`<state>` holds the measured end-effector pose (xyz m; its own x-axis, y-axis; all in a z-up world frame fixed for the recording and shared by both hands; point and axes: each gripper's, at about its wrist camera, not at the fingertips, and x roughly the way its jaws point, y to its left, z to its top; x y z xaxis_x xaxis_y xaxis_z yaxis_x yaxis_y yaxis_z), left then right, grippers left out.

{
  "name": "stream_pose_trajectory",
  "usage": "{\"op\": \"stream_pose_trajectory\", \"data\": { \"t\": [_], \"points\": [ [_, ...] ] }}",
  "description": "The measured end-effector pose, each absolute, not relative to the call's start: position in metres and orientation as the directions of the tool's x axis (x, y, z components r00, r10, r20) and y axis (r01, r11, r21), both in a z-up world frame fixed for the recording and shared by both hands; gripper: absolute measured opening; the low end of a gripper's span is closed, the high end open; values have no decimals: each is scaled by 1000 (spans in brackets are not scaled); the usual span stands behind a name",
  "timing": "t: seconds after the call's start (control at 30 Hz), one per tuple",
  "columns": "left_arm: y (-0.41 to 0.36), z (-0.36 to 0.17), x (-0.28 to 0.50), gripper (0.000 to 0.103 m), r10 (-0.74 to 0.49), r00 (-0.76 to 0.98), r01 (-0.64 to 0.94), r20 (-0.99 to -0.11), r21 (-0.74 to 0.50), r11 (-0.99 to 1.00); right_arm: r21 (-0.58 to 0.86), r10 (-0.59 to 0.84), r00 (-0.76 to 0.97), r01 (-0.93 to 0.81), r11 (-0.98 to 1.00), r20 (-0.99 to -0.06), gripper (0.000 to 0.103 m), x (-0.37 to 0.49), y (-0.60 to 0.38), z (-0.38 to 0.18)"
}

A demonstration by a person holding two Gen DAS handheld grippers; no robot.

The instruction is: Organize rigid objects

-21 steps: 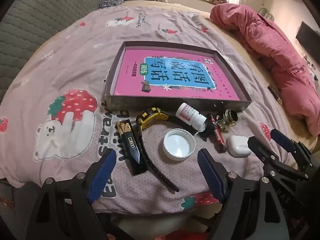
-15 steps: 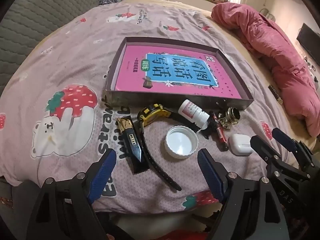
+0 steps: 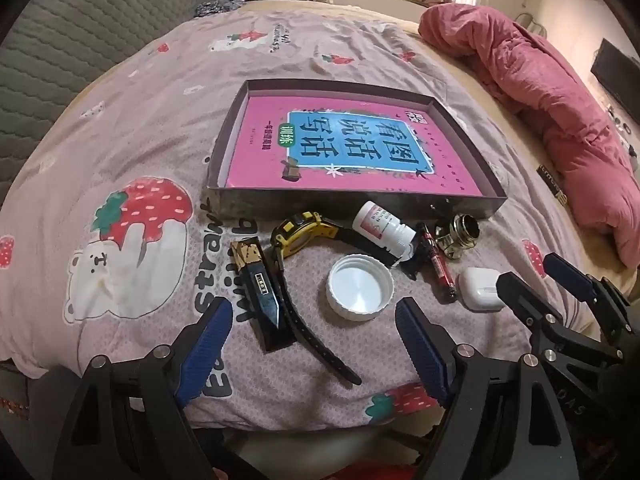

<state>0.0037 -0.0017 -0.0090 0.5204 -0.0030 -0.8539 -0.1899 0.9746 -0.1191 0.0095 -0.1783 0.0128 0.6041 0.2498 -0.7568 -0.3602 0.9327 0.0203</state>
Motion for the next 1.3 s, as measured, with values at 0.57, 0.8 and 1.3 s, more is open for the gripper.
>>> {"op": "stream_pose_trajectory", "data": {
  "t": [0.57, 0.8, 1.3],
  "points": [
    [-4, -6, 6, 85, 3, 536, -173, -844, -106, 979, 17, 255, 613, -367, 930, -748, 69, 8, -177, 14],
    [-5, -5, 5, 85, 3, 538, -172, -843, -107, 979, 17, 256, 613, -367, 930, -748, 69, 8, -176, 14],
    [-5, -5, 5, 85, 1, 536, -172, -844, -108, 979, 18, 256, 612, -367, 930, -748, 69, 8, -176, 15]
  ]
}}
